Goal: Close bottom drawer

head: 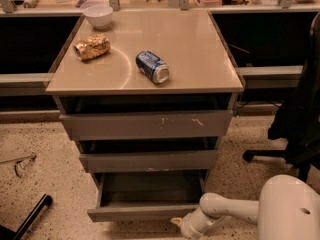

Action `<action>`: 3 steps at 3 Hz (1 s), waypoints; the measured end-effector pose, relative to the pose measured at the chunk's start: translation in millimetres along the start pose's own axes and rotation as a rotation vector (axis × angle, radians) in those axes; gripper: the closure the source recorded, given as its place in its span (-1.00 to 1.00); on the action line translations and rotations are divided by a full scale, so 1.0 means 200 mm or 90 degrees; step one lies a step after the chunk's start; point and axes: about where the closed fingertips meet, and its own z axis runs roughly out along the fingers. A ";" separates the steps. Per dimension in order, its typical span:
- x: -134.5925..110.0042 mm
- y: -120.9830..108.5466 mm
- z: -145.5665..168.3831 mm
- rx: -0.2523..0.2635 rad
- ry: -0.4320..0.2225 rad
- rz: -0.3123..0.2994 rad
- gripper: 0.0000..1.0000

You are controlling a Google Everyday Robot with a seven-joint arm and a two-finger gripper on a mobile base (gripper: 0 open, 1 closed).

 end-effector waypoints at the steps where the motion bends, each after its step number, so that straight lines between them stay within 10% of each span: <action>1: -0.03 -0.10 0.02 -0.005 -0.007 -0.016 -1.00; 3: -0.19 -0.41 0.07 -0.017 -0.031 -0.079 -1.00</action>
Offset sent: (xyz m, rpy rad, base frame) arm 0.1600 0.0475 -0.0220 0.1193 -0.1137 0.1018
